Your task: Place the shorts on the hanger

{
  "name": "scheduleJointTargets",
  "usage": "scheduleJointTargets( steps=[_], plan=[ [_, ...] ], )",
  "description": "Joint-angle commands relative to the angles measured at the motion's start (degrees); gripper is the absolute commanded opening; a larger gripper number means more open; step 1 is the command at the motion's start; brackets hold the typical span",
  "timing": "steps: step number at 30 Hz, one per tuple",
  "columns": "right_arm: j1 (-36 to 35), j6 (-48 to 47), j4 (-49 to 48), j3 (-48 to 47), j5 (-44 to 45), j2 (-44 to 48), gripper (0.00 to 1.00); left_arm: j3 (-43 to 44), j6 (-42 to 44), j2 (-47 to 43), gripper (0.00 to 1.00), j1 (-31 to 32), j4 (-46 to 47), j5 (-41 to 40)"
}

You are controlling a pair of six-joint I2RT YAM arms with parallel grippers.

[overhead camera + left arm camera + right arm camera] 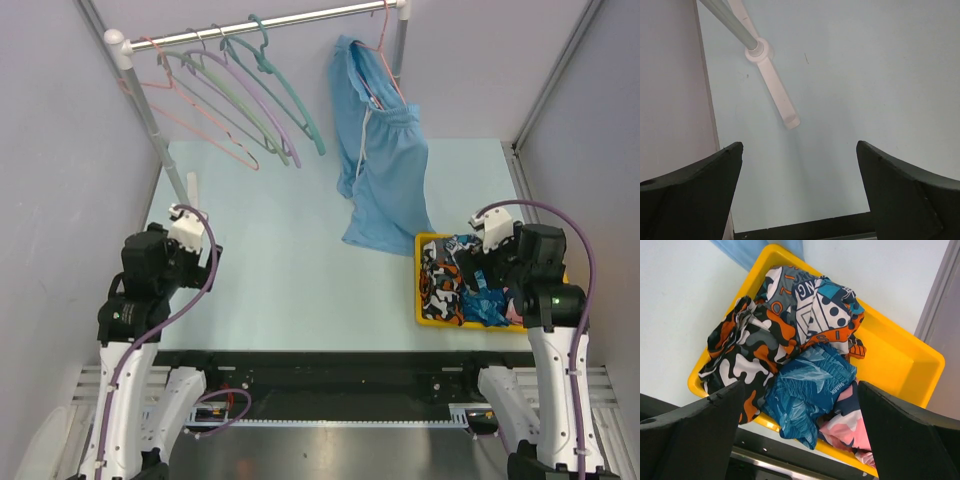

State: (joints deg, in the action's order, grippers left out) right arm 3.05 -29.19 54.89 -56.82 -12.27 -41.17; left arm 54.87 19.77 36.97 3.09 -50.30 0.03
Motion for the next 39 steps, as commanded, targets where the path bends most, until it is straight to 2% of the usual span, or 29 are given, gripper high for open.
scheduleJointTargets(
  steps=[1,5,9,11,13,19,22,27,34,39],
  plan=[
    [0.2,-3.9,1.9,-0.8,1.7,0.4,1.00,3.2,-3.9,1.1,1.00,-0.4,1.7,-1.9],
    [0.4,-4.4,4.3,-2.2,4.1,-3.3,1.00,3.5,-7.1,-0.1,1.00,-0.4,4.7,-4.3],
    [3.3,-6.7,9.7,-5.9,4.7,-12.7,1.00,4.5,-6.4,0.6,1.00,-0.3,3.6,-2.8],
    [7.0,-10.6,12.4,-7.4,3.1,-15.2,1.00,5.3,-7.5,3.5,1.00,-0.3,2.4,-5.3],
    [13.9,-13.9,13.7,-9.8,0.5,-18.6,1.00,7.0,-8.1,5.8,1.00,-0.3,0.5,-5.9],
    [32.2,-30.5,17.7,-12.4,-1.2,-27.3,1.00,8.3,-3.0,7.5,1.00,-0.2,-1.2,2.2],
    [37.3,-35.8,16.1,-12.4,0.8,-30.8,1.00,8.6,-2.7,7.7,1.00,-0.2,-1.4,6.3],
    [39.3,-39.1,12.8,-11.6,1.9,-37.0,1.00,8.1,-3.1,8.1,1.00,-0.2,-0.7,9.2],
    [36.2,-39.6,2.9,-4.3,6.9,-41.3,1.00,8.9,-2.9,8.8,1.00,-0.2,-2.3,10.2],
    [34.5,-39.1,-0.6,0.4,9.0,-44.4,1.00,9.1,-3.1,8.7,1.00,-0.2,-2.5,10.2]
  ],
)
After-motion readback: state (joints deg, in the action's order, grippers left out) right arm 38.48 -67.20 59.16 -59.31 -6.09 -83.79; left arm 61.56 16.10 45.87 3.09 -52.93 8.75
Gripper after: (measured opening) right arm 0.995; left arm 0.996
